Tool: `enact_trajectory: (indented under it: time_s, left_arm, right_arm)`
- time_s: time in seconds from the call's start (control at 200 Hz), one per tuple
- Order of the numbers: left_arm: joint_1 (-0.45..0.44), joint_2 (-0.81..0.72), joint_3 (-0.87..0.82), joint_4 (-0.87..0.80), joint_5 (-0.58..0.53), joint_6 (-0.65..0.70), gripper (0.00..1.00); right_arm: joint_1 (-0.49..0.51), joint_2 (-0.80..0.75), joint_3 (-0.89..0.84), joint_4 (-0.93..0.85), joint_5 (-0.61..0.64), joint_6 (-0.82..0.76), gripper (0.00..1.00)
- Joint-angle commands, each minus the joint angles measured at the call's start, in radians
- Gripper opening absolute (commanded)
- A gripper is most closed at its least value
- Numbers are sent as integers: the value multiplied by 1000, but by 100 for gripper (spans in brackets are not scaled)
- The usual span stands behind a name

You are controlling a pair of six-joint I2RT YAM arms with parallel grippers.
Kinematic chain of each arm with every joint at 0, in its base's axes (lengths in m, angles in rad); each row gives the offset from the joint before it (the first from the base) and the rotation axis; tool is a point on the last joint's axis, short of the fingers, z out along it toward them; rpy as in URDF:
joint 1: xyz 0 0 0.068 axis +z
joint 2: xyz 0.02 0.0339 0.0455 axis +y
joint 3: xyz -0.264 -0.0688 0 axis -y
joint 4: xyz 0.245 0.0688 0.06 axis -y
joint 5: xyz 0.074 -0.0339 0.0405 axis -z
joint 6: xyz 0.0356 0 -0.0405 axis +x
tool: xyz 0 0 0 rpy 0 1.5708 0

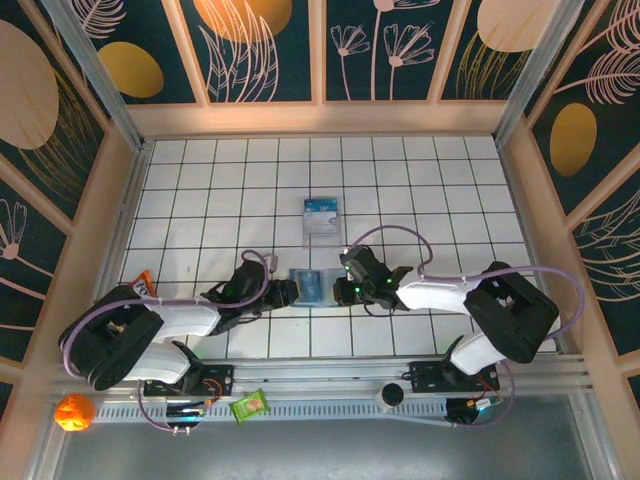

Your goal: Take the credit cards out of the card holder

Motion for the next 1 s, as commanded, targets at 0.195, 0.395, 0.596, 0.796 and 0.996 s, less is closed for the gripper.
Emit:
enact_trajectory:
  time_s: [0.195, 0.395, 0.596, 0.796, 0.996]
  left_arm:
    - [3, 44, 33, 31, 28, 5, 23]
    - [4, 37, 28, 34, 26, 5, 8]
    - [3, 35, 22, 40, 26, -3, 0]
    - [3, -11, -4, 31, 3, -11, 0]
    - [3, -41, -19, 21, 3, -18, 0]
  right_arm:
    - [5, -10, 46, -52, 36, -4, 14]
    - [5, -86, 74, -44, 15, -23, 27]
    - [-13, -53, 99, 70, -178, 11, 32]
    - [-42, 47, 103, 133, -246, 80, 32]
    - [-70, 65, 70, 151, -244, 122, 31]
